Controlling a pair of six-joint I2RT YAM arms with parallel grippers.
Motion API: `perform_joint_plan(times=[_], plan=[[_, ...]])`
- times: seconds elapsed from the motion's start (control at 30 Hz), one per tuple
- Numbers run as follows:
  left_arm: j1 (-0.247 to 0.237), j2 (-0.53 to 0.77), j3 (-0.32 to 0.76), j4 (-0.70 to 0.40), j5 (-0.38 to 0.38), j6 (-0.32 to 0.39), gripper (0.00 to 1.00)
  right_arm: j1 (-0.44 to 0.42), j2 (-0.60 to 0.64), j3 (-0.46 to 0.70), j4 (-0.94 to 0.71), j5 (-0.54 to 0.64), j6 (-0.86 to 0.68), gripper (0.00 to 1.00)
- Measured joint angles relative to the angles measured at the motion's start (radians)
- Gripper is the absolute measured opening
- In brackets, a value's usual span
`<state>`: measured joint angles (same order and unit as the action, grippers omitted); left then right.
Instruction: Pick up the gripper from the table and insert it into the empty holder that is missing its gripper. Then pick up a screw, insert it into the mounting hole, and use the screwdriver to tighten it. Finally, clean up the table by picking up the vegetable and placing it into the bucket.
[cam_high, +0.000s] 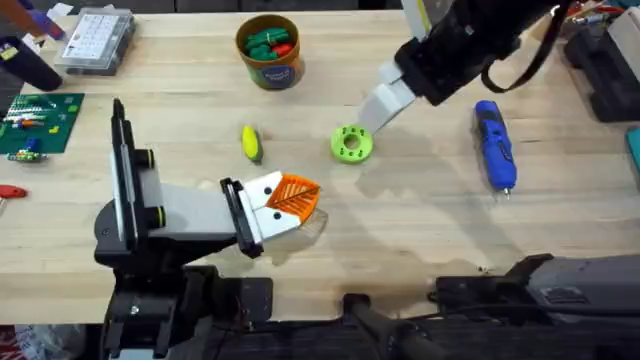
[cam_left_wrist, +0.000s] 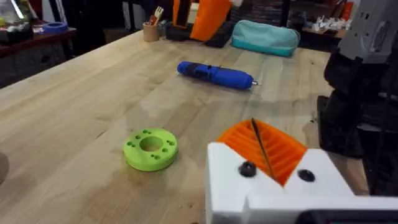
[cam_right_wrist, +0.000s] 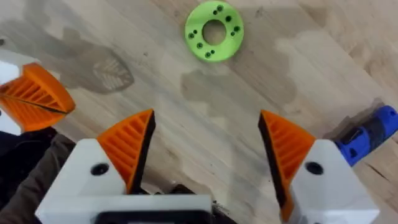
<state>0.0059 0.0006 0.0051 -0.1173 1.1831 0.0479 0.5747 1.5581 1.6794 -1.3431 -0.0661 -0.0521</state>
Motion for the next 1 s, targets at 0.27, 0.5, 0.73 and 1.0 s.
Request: perform_joint_plan(times=[0.27,0.5,0.73,1.0], plan=[[0.0,0.0,0.0,0.0,0.0,0.0,0.004,0.0,-0.012,0.0,-0.064,0.028,0.013,0.991],[0.0,0.0,0.0,0.0,0.0,0.0,0.004,-0.071,-0.123,-0.073,-0.057,0.132,0.105,0.991],[0.0,0.0,0.0,0.0,0.0,0.0,0.004,-0.252,-0.216,-0.309,0.077,0.163,0.123,0.991],[0.0,0.0,0.0,0.0,0.0,0.0,0.004,-0.491,-0.212,-0.373,0.13,0.174,0.081,0.991]])
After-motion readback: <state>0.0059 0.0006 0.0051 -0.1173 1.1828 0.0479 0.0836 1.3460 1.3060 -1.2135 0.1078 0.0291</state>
